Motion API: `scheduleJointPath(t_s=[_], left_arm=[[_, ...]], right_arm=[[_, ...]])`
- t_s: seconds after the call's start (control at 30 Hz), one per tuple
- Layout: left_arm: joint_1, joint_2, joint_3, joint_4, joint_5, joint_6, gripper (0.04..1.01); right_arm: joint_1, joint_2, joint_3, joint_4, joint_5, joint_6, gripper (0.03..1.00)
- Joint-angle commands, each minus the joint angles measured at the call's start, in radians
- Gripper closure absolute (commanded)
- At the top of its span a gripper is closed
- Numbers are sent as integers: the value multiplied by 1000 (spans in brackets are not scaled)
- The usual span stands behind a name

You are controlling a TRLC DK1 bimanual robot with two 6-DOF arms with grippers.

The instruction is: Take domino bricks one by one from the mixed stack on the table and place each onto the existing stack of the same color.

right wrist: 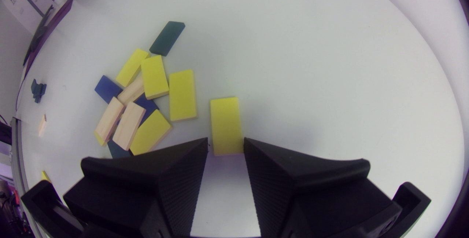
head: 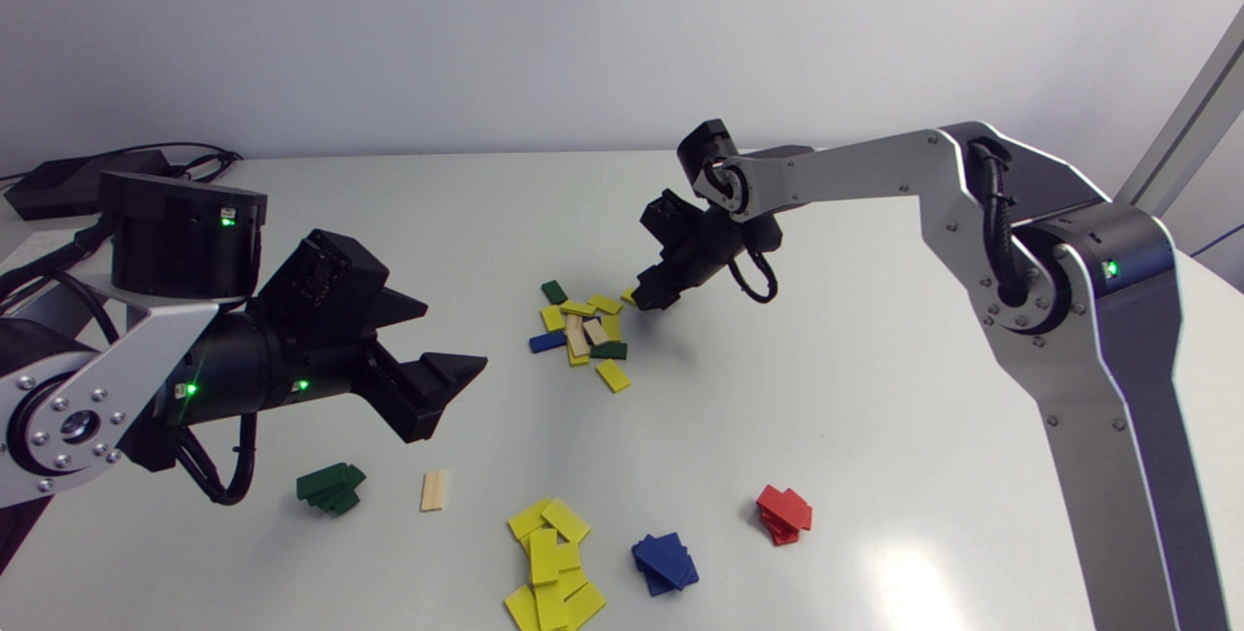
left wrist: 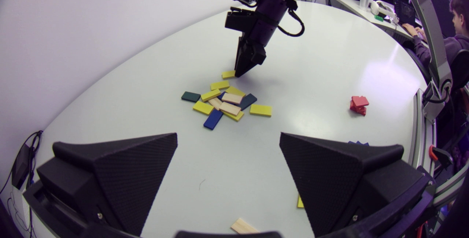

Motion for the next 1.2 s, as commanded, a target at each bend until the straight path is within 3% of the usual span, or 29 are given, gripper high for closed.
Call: scheduleJointPath(t_s=[0.0, 0.07, 0.3, 0.7, 0.93, 1.0, 1.17], left_arm=[[-1, -9, -23, -2, 12, -18, 49], [-1, -9, -23, -2, 10, -19, 49], [-4, -11, -23, -2, 12, -21, 49], [-2, -20, -31, 0, 12, -22, 49], [-2, -21, -34, 1, 12, -22, 49], [-2, -20, -34, 3, 12, -21, 49], [-2, -21, -34, 3, 12, -21, 49]], right_arm=[[2, 24, -21, -10, -4, -22, 721], [2, 18, -30, -4, -4, -22, 798], [4, -2, -79, 23, 15, -29, 797], [22, 9, -82, 36, 47, -31, 659], [33, 15, -87, 48, 57, -31, 661], [33, 17, -87, 50, 64, -33, 669], [34, 20, -94, 56, 67, -33, 831]])
